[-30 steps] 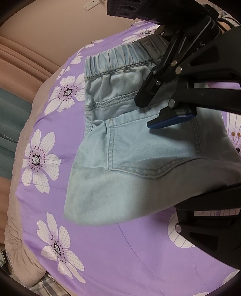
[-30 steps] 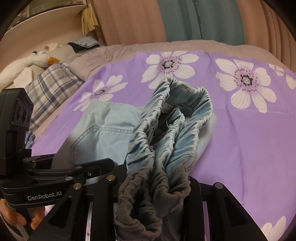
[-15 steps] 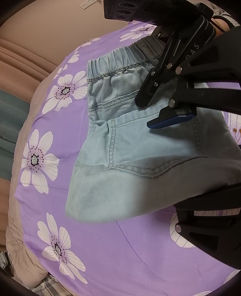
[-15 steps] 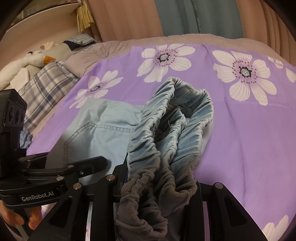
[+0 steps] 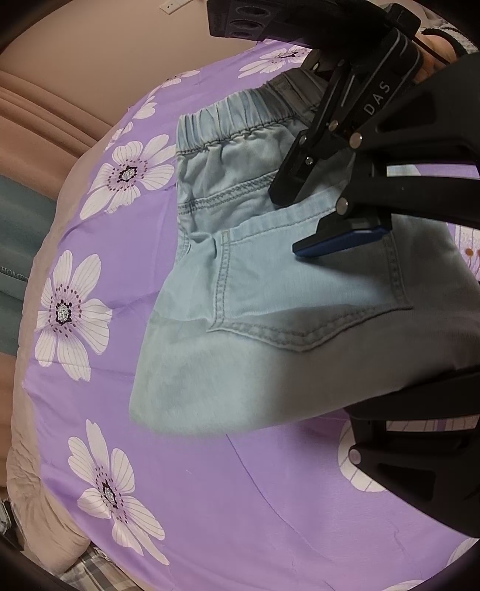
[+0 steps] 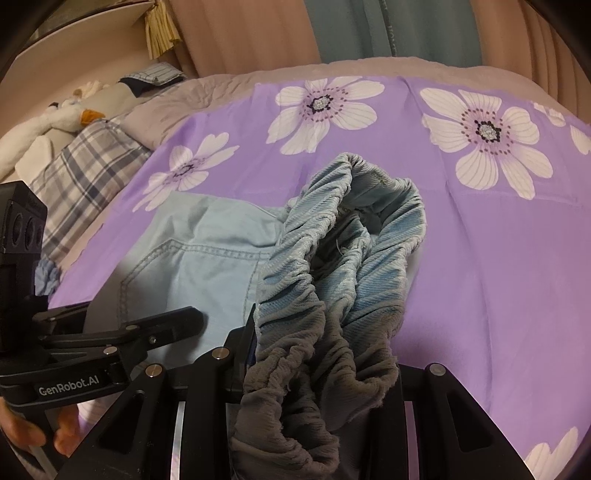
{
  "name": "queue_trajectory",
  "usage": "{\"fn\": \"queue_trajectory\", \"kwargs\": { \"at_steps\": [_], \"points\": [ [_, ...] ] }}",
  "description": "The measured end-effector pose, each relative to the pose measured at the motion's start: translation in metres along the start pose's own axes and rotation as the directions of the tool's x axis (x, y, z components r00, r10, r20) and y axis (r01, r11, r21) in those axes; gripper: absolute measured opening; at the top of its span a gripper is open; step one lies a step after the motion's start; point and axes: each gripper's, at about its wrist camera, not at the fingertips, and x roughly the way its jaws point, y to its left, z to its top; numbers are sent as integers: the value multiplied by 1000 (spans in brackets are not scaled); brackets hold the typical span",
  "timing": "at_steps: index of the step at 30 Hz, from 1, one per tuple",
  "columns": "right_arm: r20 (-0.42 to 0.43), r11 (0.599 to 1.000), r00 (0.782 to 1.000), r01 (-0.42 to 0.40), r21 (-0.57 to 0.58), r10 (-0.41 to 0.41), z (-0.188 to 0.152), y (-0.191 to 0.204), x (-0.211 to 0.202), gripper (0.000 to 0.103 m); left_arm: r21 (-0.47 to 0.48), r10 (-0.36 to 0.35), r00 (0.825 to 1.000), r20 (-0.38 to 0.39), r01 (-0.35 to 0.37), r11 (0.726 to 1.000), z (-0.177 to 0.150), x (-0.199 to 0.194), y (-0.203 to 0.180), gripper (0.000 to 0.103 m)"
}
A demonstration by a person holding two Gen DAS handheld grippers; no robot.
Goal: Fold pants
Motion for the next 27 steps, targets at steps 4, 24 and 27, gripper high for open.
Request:
{"fn": "queue_trajectory", "kwargs": {
  "at_steps": [4, 24, 27],
  "points": [
    [-6, 1000, 1000, 3, -2, -3, 1, 0, 1, 34, -5, 5, 1000, -9, -5, 1000, 0, 1, 2, 45],
    [-46, 1000, 999, 17, 25, -16, 4, -5, 7, 34, -24, 26, 999, -30, -27, 999, 0, 5, 8, 46],
    [-47, 1000, 999, 18, 25, -17, 5, -6, 8, 34, -24, 30, 999, -31, -31, 999, 0, 5, 8, 47]
  ]
}}
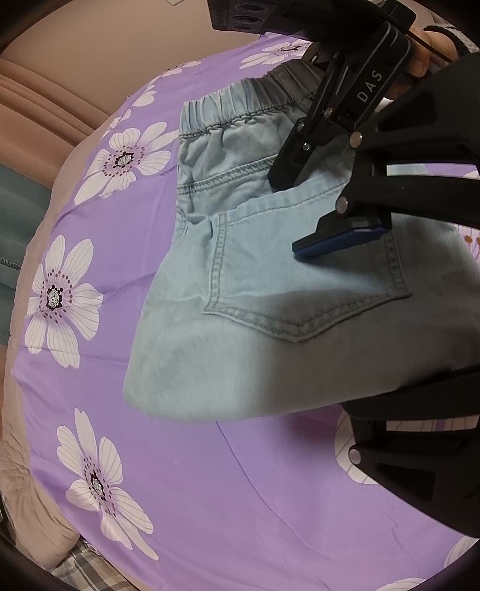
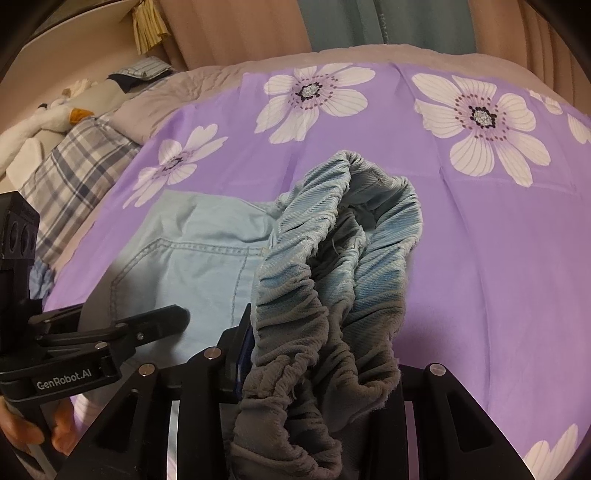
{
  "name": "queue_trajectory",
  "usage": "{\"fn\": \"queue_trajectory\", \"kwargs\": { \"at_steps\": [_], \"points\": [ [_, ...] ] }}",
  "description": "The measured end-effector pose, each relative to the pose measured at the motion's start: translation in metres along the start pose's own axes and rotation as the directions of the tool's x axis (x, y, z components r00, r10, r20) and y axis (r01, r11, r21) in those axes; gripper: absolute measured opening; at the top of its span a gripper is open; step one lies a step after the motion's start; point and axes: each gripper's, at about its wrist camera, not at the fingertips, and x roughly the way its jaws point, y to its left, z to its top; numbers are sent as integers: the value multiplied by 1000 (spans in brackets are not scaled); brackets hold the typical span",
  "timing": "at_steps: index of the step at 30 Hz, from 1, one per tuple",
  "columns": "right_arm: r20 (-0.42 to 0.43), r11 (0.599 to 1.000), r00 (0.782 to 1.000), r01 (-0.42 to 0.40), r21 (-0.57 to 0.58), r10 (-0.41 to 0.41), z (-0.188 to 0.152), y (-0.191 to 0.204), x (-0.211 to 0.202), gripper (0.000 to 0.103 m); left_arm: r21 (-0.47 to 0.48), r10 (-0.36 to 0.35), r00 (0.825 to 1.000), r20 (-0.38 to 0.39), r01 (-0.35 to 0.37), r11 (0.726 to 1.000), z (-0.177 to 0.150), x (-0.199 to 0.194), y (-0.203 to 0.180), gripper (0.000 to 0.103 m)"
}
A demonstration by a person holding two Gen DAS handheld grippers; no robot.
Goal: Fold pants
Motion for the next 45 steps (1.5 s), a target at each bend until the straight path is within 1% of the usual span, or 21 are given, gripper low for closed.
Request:
{"fn": "queue_trajectory", "kwargs": {
  "at_steps": [18, 26, 35, 45],
  "points": [
    [-10, 1000, 1000, -5, 26, 5, -1, -1, 2, 35, 8, 34, 999, 0, -34, 999, 0, 0, 2, 50],
    [-20, 999, 1000, 1, 39, 0, -1, -2, 2, 37, 2, 49, 999, -3, -49, 999, 0, 0, 3, 50],
    [-38, 998, 999, 10, 56, -8, -1, -4, 4, 44, -3, 67, 998, -6, -67, 998, 1, 0, 3, 51],
    [-50, 998, 998, 34, 59, -32, -1, -2, 4, 52, -10, 94, 996, -7, -94, 996, 0, -1, 5, 58]
  ]
}}
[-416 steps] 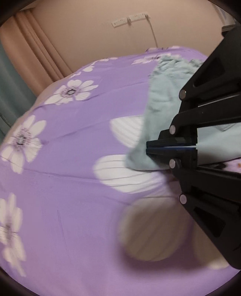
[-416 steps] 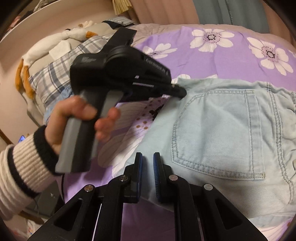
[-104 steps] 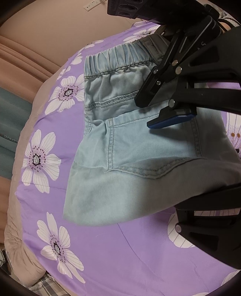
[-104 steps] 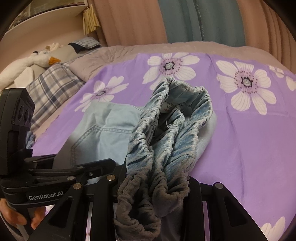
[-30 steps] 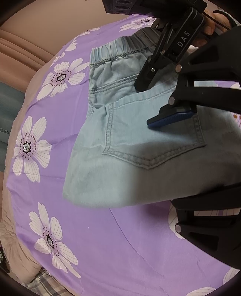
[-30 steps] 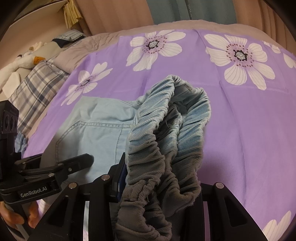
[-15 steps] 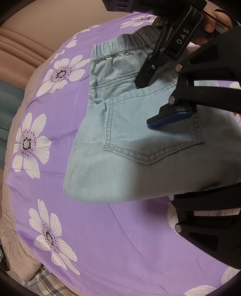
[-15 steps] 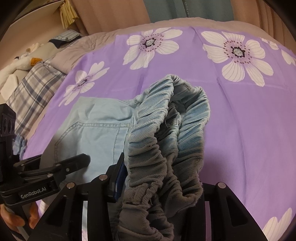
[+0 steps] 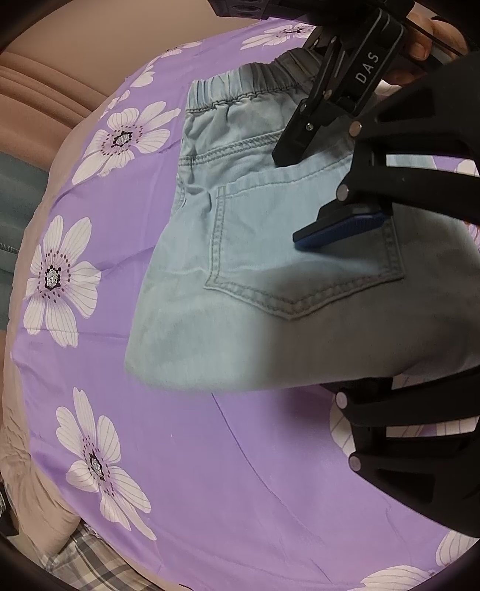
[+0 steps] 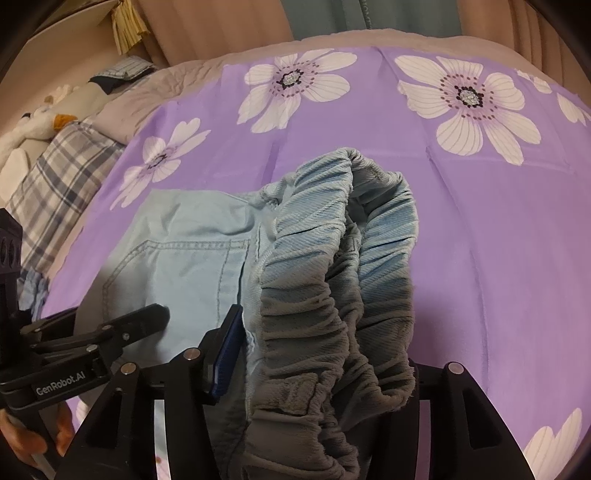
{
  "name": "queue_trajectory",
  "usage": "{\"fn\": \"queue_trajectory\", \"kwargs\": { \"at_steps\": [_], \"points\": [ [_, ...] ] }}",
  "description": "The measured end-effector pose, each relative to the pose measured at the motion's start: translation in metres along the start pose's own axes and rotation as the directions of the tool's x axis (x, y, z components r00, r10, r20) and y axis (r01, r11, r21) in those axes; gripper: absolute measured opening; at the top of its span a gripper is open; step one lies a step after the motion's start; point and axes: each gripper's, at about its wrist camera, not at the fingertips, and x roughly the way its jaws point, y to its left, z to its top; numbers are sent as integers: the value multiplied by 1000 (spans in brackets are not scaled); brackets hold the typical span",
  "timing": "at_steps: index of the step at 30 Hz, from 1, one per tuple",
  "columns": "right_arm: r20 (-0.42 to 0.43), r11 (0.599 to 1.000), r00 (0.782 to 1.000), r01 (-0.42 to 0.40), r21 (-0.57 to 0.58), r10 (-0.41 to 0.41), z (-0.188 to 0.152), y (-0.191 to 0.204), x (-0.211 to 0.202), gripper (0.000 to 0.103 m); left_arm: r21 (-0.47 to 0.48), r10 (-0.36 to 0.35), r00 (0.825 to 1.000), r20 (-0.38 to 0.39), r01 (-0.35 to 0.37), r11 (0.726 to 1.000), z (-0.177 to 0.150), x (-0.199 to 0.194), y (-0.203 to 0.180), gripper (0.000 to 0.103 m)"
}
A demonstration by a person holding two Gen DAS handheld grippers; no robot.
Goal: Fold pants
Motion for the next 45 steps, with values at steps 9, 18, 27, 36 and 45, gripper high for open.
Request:
{"fn": "queue_trajectory", "kwargs": {
  "at_steps": [9, 18, 27, 36, 45],
  "points": [
    [-1, 999, 999, 32, 9, -32, -1, -1, 0, 63, -10, 41, 999, -2, -41, 999, -2, -2, 4, 70],
    [0, 997, 999, 51, 50, -51, -6, -10, -8, 72, -41, 62, 998, -17, -63, 997, -13, -6, 11, 82],
    [-9, 999, 999, 39, 18, -39, -27, -11, -29, 73, -36, 63, 998, -22, -64, 997, -42, -22, 9, 85],
    [-7, 998, 998, 64, 15, -64, -46, -7, -57, 74, -18, 91, 996, -5, -91, 996, -67, -53, 0, 83],
    [56, 996, 996, 74, -45, -71, -61, 13, -110, 74, 6, 135, 989, 52, -136, 991, -82, -106, -17, 89]
  ]
}}
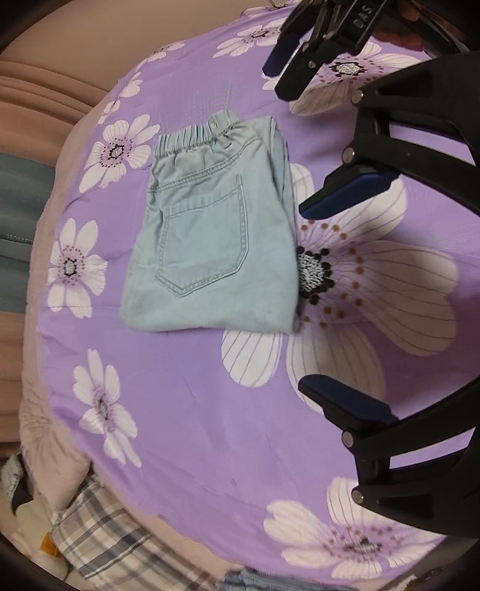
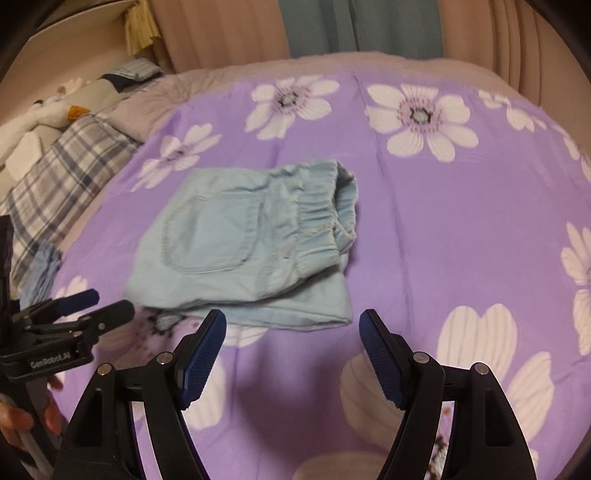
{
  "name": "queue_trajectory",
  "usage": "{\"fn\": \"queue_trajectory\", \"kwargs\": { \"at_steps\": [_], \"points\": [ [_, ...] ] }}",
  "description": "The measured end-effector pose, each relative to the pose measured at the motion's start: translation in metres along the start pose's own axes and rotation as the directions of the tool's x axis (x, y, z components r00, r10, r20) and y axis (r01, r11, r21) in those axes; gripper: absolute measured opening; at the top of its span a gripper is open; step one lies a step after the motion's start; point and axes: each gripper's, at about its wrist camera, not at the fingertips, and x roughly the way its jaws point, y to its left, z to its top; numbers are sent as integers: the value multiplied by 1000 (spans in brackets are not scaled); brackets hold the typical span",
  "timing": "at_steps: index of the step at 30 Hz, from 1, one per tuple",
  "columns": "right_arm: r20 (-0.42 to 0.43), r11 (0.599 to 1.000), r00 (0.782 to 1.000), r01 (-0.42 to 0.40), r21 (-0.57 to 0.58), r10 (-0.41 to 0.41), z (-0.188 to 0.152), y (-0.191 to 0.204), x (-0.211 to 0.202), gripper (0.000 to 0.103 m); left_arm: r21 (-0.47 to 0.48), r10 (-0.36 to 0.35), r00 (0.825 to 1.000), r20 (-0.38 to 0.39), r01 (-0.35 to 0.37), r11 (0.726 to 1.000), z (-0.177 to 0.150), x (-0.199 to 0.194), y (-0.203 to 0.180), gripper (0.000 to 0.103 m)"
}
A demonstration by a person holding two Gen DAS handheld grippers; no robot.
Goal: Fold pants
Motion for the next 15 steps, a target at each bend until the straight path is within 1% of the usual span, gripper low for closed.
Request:
{"fn": "queue_trajectory", "kwargs": {
  "at_steps": [2, 4, 5, 9, 10, 11, 15],
  "points": [
    [13, 1000, 1000, 0, -19, 0, -1, 4, -10, 77, 2, 12, 1000, 12, -12, 1000, -3, -13, -2, 92],
    [27, 999, 1000, -2, -45, 3, -2, 10, -22, 92, -6, 7, 1000, 23, -7, 1000, -5, -24, -2, 96],
    [35, 999, 999, -3, -53, 5, -3, 11, -26, 94, -10, 6, 1000, 29, -6, 1000, -7, -30, -3, 101],
    [59, 996, 998, -12, -85, 17, -7, 20, -44, 95, -9, 54, 997, 57, -53, 999, -12, -57, -8, 102],
    [66, 996, 998, -18, -89, 24, -8, 22, -49, 99, -5, 64, 996, 61, -64, 998, -14, -63, -11, 102],
    [72, 996, 997, -24, -90, 31, -8, 23, -53, 101, -3, 65, 996, 64, -65, 998, -15, -67, -12, 102],
    [98, 995, 994, -42, -94, 51, -11, 28, -69, 102, -5, 51, 996, 77, -51, 999, -20, -87, -15, 103]
  ]
}}
